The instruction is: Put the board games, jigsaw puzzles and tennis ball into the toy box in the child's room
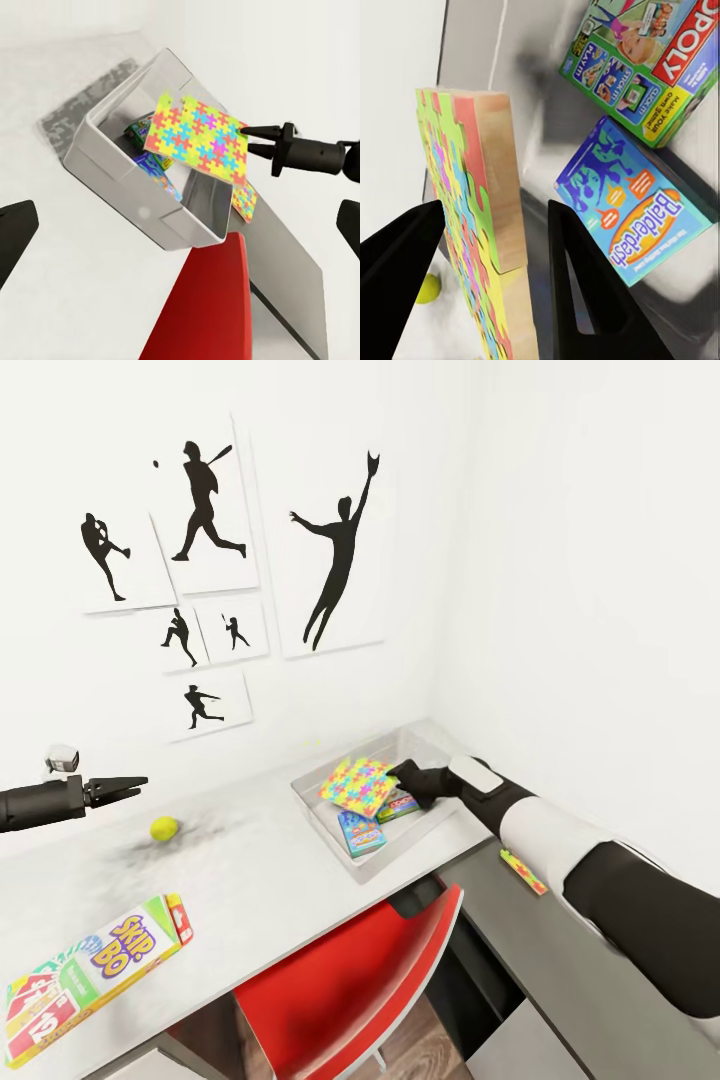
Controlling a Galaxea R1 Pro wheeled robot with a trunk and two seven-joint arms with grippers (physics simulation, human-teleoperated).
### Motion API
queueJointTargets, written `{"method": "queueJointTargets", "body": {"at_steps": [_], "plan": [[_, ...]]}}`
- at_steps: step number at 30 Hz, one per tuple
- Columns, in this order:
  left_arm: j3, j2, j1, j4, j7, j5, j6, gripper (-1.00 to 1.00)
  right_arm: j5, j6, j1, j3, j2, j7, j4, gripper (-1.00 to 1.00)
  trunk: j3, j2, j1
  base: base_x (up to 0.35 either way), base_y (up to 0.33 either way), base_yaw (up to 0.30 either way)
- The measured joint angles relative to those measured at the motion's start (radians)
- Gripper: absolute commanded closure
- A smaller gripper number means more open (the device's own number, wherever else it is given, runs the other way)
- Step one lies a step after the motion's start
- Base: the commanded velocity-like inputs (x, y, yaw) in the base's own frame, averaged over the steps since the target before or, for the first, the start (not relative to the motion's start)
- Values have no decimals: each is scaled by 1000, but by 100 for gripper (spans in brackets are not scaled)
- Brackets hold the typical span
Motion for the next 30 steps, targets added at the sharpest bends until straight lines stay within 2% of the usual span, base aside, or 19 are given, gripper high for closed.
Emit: {"method": "queueJointTargets", "body": {"at_steps": [30], "plan": [[1, 0, 0, 0, 0, 0, 0, -100, -1, -1, 7, -2, 1, 0, 15, 100, 0, 0, 0, 0, 0, 0]]}}
